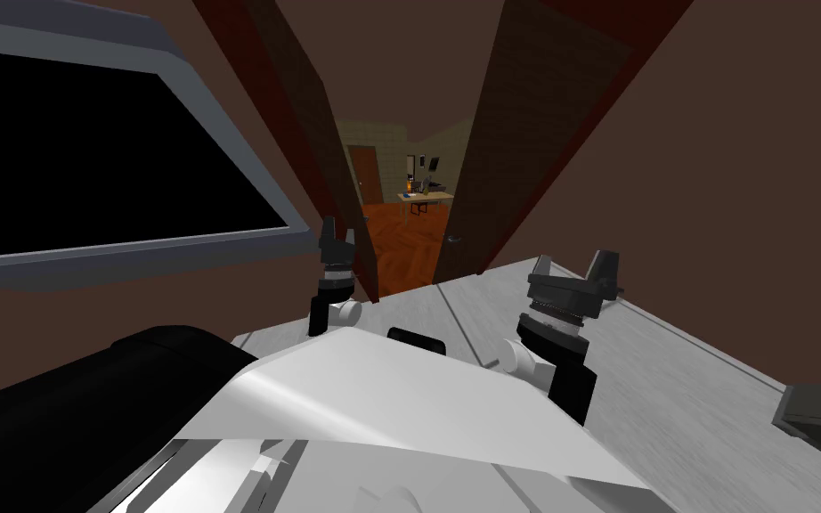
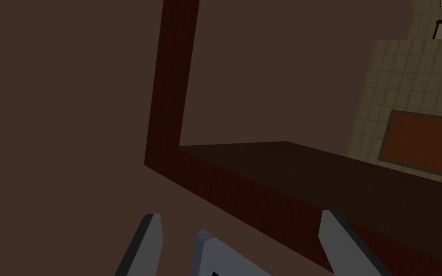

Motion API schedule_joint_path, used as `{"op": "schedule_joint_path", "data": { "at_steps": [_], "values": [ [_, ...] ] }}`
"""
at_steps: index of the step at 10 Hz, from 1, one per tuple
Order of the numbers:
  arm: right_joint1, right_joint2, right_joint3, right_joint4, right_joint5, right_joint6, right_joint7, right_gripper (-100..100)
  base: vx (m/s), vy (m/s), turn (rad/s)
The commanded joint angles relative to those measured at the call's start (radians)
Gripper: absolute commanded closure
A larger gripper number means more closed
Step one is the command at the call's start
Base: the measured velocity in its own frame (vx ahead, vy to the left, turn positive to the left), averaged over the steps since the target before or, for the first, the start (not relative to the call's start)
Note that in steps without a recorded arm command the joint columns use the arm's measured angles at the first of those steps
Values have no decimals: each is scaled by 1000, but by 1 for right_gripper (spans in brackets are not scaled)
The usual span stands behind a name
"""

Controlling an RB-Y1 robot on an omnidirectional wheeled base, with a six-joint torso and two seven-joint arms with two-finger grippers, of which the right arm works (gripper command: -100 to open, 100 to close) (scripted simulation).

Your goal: Push the door open

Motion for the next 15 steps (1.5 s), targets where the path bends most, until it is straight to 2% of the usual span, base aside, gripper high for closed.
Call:
{"op": "schedule_joint_path", "data": {
  "at_steps": [1, 7, 15],
  "values": [
    [-8, -5, 7, 35, 3, -7, 1, -100, 90, -26, 60],
    [-37, -20, 30, 155, 14, -32, 3, -100, 120, -54, 56],
    [-88, -37, 73, 368, 33, -76, 6, -100, 93, -66, 68]
  ]
}}
